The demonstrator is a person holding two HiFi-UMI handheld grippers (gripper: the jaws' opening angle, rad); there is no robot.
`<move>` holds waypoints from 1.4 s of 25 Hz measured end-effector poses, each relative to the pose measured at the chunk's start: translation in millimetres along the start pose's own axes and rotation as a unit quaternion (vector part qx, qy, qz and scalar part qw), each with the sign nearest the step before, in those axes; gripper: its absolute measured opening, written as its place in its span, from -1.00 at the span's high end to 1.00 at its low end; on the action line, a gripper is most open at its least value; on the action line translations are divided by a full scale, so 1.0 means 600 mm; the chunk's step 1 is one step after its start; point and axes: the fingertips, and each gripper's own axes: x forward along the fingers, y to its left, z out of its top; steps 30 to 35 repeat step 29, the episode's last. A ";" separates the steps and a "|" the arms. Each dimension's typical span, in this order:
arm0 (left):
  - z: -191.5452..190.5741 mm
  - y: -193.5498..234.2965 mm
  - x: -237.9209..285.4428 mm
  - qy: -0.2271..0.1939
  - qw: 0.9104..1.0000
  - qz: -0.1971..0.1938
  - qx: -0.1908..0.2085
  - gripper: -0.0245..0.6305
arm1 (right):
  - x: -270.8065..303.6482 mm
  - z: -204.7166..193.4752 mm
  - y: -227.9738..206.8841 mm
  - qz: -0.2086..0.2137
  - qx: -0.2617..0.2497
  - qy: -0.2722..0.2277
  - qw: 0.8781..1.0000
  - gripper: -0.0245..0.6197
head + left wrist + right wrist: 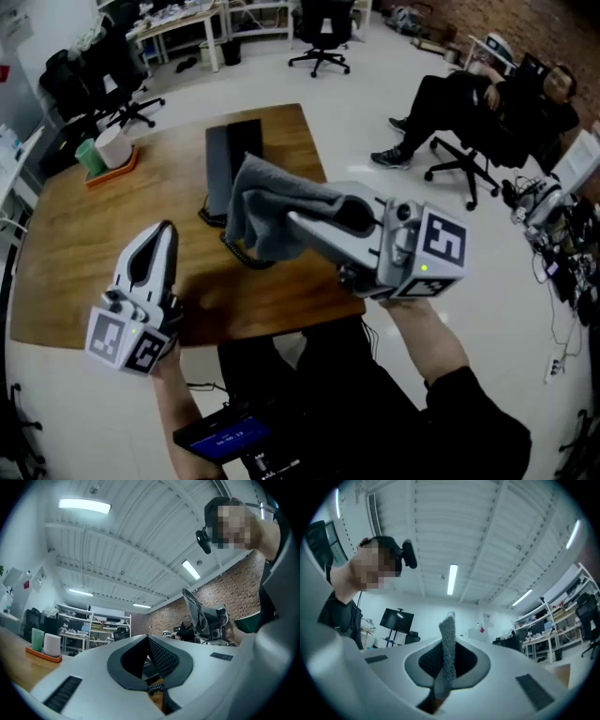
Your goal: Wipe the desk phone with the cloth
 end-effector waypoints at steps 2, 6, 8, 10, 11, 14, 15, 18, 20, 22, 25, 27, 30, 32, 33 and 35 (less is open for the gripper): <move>0.030 0.002 -0.036 -0.006 1.000 0.003 -0.015 0.95 | 0.021 0.014 0.027 0.014 0.017 -0.038 0.999 0.85; 0.063 -0.051 -0.040 -0.040 0.999 -0.016 -0.015 0.95 | -0.007 0.024 0.064 0.038 0.011 -0.063 0.997 0.85; 0.071 -0.088 -0.018 -0.066 0.997 -0.040 -0.011 0.95 | -0.031 0.027 0.071 0.035 -0.009 -0.064 0.997 0.85; 0.077 -0.122 -0.002 -0.084 0.995 -0.058 -0.006 0.95 | -0.045 0.032 0.077 0.035 -0.024 -0.074 0.996 0.86; 0.077 -0.136 0.004 -0.088 0.994 -0.066 -0.007 0.95 | -0.053 0.035 0.080 0.036 -0.027 -0.078 0.996 0.86; 0.081 -0.164 0.018 -0.086 0.993 -0.078 -0.011 0.95 | -0.070 0.045 0.082 0.033 -0.028 -0.079 0.996 0.86; 0.087 -0.166 0.020 -0.086 0.993 -0.079 -0.010 0.95 | -0.069 0.048 0.081 0.032 -0.028 -0.078 0.996 0.85; 0.107 -0.158 0.019 -0.087 0.993 -0.081 -0.013 0.95 | -0.054 0.050 0.076 0.027 -0.034 -0.074 0.996 0.86; 0.115 -0.152 0.016 -0.088 0.993 -0.081 -0.013 0.95 | -0.046 0.050 0.074 0.026 -0.039 -0.071 0.996 0.85; 0.116 -0.153 0.012 -0.087 0.993 -0.080 -0.017 0.95 | -0.045 0.049 0.073 0.026 -0.041 -0.068 0.996 0.86; 0.115 -0.154 0.012 -0.087 0.993 -0.081 -0.019 0.95 | -0.047 0.047 0.071 0.024 -0.047 -0.065 0.996 0.86; 0.113 -0.152 0.012 -0.086 0.993 -0.083 -0.019 0.95 | -0.046 0.044 0.069 0.021 -0.050 -0.064 0.996 0.86; 0.110 -0.150 0.012 -0.085 0.993 -0.084 -0.020 0.95 | -0.045 0.040 0.068 0.018 -0.051 -0.062 0.997 0.85; 0.110 -0.150 0.012 -0.085 0.993 -0.084 -0.020 0.95 | -0.045 0.040 0.068 0.018 -0.051 -0.062 0.997 0.85; 0.110 -0.150 0.012 -0.085 0.993 -0.084 -0.020 0.95 | -0.045 0.040 0.068 0.018 -0.051 -0.062 0.997 0.85; 0.110 -0.150 0.012 -0.085 0.993 -0.084 -0.020 0.95 | -0.045 0.040 0.068 0.018 -0.051 -0.062 0.997 0.85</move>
